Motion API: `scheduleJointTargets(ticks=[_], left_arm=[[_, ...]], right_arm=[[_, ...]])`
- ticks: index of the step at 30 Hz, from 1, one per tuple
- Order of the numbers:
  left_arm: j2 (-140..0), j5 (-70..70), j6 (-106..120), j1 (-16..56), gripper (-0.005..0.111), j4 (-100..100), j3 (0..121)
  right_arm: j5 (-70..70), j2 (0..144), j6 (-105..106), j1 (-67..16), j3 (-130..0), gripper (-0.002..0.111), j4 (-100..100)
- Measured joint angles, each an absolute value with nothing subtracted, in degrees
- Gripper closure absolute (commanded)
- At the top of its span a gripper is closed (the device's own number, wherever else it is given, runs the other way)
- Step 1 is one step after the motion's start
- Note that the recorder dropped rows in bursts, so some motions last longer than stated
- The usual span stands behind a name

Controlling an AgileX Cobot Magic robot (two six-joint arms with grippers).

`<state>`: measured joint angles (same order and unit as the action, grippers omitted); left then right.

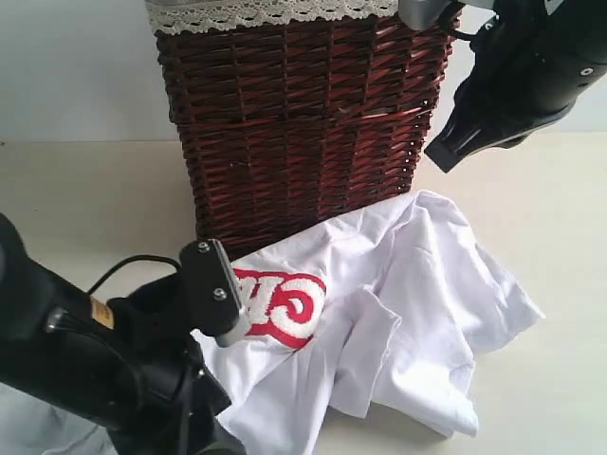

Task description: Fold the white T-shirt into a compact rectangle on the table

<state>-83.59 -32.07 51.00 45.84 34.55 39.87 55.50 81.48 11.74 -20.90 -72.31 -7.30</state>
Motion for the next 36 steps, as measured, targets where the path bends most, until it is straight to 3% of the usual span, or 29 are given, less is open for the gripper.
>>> scheduleJointTargets(ticks=[6, 12, 22, 24, 25, 29, 36], left_arm=[[-90.2, -24.2, 53.9, 50.6, 0.058, 36.1, 39.9], [-92.4, -19.1, 60.4, 56.7, 0.039, 36.1, 39.9], [-98.0, -8.9, 62.4, 58.5, 0.04, 33.7, 39.9], [-100.0, -8.0, 62.4, 58.5, 0.047, 33.7, 39.9], [-100.8, -7.9, 62.4, 58.5, 0.055, 33.7, 39.9], [-102.5, -7.1, 61.5, 58.6, 0.106, 33.8, 39.9], [-100.6, -6.7, 59.5, 58.6, 0.107, 33.7, 39.9]], right_arm=[[55.4, 81.5, 10.7, -20.9, -72.3, 0.094, -10.9], [55.4, 81.5, 7.9, -20.9, -72.3, 0.094, -15.4], [55.5, 81.5, 7.7, -20.9, -72.3, 0.094, -16.0], [55.8, 81.5, 7.7, -20.9, -72.3, 0.094, -16.0], [55.9, 81.5, 7.7, -20.9, -72.3, 0.094, -16.0], [56.3, 81.5, 7.7, -20.9, -72.3, 0.094, -16.7], [58.1, 81.5, 7.7, -20.7, -72.3, 0.094, -22.0]])
